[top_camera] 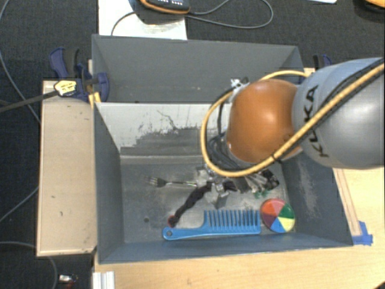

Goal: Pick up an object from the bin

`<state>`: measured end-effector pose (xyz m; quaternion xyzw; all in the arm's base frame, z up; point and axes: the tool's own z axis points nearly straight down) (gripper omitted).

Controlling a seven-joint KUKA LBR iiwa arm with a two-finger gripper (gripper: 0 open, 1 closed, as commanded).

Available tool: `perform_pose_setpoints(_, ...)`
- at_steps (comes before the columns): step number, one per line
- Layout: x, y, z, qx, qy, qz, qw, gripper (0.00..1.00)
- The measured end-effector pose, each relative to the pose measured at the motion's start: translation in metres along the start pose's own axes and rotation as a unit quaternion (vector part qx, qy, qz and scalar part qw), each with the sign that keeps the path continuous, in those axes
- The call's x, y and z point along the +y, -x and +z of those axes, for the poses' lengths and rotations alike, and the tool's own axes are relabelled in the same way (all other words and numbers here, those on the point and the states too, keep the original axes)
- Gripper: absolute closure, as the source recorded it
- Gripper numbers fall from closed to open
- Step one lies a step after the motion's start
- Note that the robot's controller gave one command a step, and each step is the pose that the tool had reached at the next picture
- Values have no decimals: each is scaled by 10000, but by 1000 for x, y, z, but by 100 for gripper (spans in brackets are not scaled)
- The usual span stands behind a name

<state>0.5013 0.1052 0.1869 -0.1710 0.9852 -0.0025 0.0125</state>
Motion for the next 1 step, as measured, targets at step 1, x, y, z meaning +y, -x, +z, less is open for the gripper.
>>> perform_pose_setpoints(1, -13, -5, -52, 35, -3, 78, 10000, 100)
